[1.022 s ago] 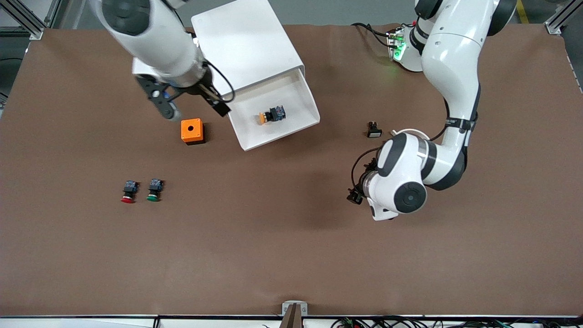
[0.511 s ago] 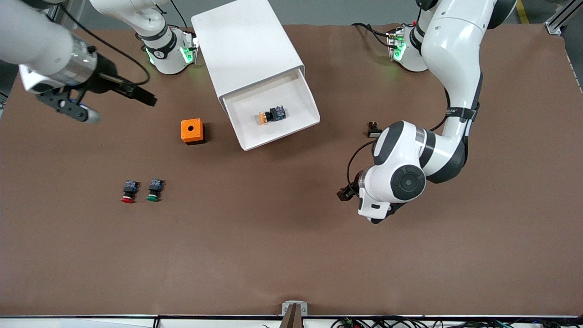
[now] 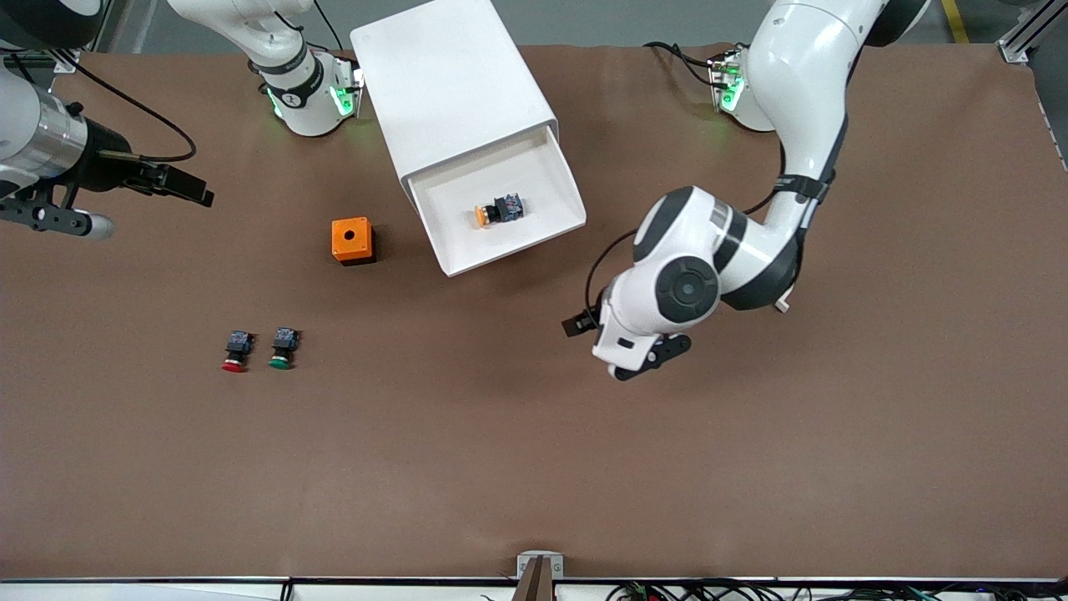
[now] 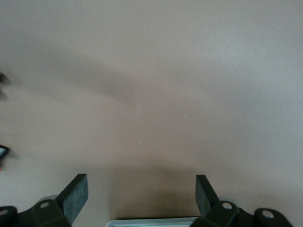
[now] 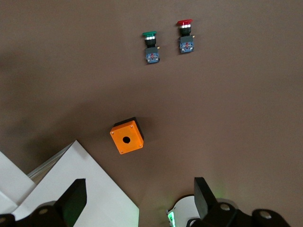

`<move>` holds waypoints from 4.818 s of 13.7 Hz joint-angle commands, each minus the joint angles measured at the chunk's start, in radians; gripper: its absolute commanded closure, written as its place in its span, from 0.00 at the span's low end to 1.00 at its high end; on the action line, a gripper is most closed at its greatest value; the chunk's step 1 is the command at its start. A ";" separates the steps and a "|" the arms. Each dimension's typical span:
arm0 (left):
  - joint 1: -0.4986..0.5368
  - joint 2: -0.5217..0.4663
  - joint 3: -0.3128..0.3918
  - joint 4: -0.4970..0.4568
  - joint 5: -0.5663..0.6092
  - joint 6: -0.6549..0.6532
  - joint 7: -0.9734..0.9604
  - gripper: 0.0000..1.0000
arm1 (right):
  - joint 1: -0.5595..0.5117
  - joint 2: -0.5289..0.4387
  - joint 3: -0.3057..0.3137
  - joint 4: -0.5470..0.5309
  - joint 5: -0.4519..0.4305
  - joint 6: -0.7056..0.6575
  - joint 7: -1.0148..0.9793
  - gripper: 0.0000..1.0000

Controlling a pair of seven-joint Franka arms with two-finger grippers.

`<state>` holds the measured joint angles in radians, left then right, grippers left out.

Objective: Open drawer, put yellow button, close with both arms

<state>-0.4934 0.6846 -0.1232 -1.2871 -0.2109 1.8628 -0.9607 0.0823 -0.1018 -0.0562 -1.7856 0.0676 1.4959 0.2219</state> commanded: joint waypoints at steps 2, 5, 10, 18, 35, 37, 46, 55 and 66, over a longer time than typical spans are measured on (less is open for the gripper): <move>-0.037 -0.054 0.000 -0.084 0.025 0.076 -0.067 0.00 | -0.049 -0.030 0.019 -0.005 -0.041 0.056 -0.102 0.00; -0.071 -0.059 0.000 -0.098 0.025 0.107 -0.125 0.00 | -0.050 -0.026 0.012 0.051 -0.060 0.060 -0.159 0.00; -0.125 -0.140 -0.001 -0.184 0.024 0.108 -0.200 0.00 | -0.059 -0.015 -0.004 0.097 -0.055 0.066 -0.217 0.00; -0.197 -0.168 -0.013 -0.231 0.022 0.110 -0.265 0.00 | -0.078 0.007 -0.002 0.166 -0.060 0.060 -0.225 0.00; -0.355 -0.160 -0.081 -0.236 0.016 0.099 -0.398 0.00 | -0.075 0.011 -0.002 0.172 -0.061 0.063 -0.231 0.00; -0.363 -0.158 -0.081 -0.251 0.018 0.099 -0.398 0.00 | -0.075 0.011 -0.002 0.172 -0.061 0.063 -0.231 0.00; -0.196 -0.171 -0.061 -0.248 0.039 0.096 -0.357 0.00 | -0.081 0.014 -0.002 0.180 -0.061 0.067 -0.231 0.00; 0.157 -0.220 -0.064 -0.159 0.212 0.038 -0.166 0.00 | -0.081 0.016 -0.002 0.180 -0.061 0.067 -0.231 0.00; 0.420 -0.358 -0.064 -0.159 0.265 -0.079 0.290 0.00 | -0.081 0.022 -0.002 0.187 -0.061 0.072 -0.231 0.00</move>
<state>-0.1148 0.3808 -0.1771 -1.4363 0.0330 1.8345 -0.7144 0.0182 -0.0967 -0.0702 -1.6290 0.0169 1.5737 0.0050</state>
